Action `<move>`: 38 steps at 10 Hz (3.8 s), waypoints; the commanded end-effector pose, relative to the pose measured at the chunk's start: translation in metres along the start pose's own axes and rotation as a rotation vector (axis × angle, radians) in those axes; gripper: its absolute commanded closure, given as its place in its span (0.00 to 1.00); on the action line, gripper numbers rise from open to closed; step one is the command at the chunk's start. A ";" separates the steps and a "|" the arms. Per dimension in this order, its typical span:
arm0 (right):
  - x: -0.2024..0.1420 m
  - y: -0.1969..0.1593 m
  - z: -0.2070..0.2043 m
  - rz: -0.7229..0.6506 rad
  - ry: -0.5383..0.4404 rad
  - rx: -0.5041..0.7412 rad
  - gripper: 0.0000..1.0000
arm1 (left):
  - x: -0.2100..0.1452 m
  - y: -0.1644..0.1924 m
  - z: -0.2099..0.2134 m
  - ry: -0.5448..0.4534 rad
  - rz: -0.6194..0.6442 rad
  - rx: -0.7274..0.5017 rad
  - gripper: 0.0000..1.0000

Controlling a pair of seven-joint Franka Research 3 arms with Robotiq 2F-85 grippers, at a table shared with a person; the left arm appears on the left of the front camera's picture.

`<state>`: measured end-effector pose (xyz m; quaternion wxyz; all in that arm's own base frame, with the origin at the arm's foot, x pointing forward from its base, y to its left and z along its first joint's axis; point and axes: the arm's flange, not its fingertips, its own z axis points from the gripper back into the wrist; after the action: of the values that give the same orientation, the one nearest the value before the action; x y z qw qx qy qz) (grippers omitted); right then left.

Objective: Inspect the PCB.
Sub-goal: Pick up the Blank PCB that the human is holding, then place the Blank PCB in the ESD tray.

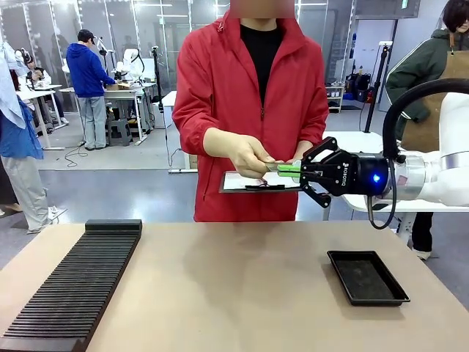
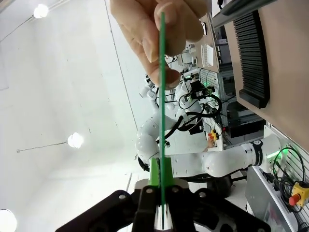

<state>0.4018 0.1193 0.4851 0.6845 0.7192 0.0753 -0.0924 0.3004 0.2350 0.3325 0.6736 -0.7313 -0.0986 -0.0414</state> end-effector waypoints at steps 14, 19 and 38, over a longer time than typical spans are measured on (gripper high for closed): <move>0.001 0.002 0.001 -0.003 -0.009 -0.002 1.00 | -0.002 -0.002 0.001 0.011 0.003 0.009 0.04; 0.001 0.002 0.001 -0.003 -0.009 -0.002 1.00 | -0.002 -0.002 0.001 0.011 0.003 0.009 0.04; 0.001 0.002 0.001 -0.003 -0.009 -0.002 1.00 | -0.002 -0.002 0.001 0.011 0.003 0.009 0.04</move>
<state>0.4030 0.1169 0.4841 0.6853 0.7182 0.0726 -0.0962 0.3004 0.2350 0.3325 0.6736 -0.7313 -0.0986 -0.0414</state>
